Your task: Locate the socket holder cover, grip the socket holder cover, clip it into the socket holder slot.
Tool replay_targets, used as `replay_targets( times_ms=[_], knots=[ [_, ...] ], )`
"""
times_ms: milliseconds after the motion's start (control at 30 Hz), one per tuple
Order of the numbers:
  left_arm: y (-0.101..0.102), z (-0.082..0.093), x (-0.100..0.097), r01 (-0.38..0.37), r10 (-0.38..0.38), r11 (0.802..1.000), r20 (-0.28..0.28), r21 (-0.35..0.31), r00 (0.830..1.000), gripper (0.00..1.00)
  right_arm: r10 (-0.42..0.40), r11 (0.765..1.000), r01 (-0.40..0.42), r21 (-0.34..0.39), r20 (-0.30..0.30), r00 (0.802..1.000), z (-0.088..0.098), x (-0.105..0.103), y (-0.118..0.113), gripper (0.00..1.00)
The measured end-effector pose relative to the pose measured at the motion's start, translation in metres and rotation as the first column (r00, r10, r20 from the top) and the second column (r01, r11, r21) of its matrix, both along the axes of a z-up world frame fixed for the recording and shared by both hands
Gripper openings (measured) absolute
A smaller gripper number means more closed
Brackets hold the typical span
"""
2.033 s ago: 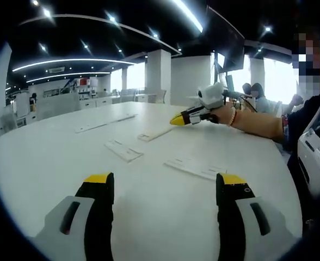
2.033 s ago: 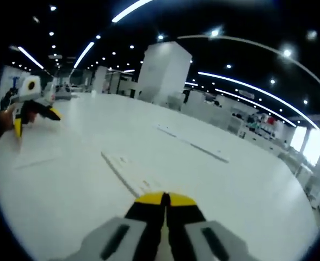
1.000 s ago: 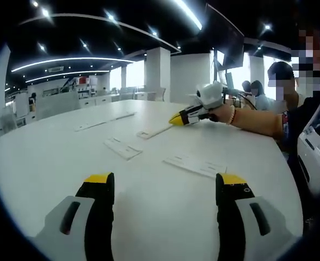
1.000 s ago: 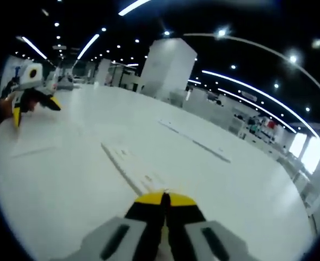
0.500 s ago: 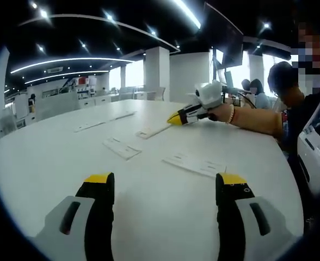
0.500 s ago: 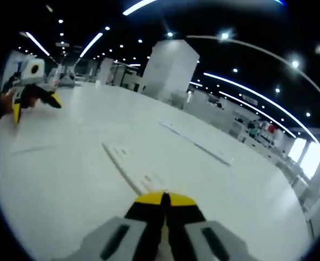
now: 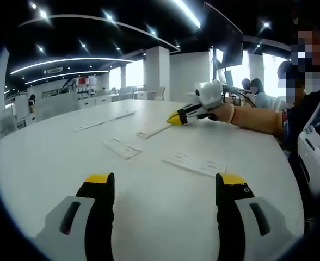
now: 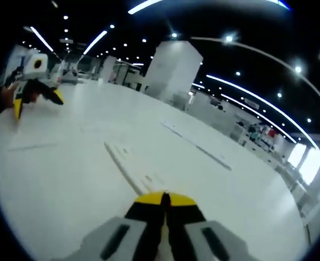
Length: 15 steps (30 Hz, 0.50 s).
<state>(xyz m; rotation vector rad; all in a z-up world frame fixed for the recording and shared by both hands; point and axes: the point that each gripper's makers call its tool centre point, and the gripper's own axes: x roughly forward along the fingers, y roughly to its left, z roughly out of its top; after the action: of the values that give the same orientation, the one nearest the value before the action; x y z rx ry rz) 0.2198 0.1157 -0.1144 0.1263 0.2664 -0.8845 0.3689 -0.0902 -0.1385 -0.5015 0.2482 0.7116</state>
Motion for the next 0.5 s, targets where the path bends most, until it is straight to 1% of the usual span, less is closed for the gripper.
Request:
replay_targets(
  times_ms=[500],
  knots=[
    [0.0002, -0.0007, 0.0015, -0.006, 0.006, 1.0, -0.001, 0.003, 1.0, 0.74, 0.016, 1.0, -0.015, -0.024, 0.026, 1.0, 0.0015, -0.0003, 0.0041, 0.04]
  ],
)
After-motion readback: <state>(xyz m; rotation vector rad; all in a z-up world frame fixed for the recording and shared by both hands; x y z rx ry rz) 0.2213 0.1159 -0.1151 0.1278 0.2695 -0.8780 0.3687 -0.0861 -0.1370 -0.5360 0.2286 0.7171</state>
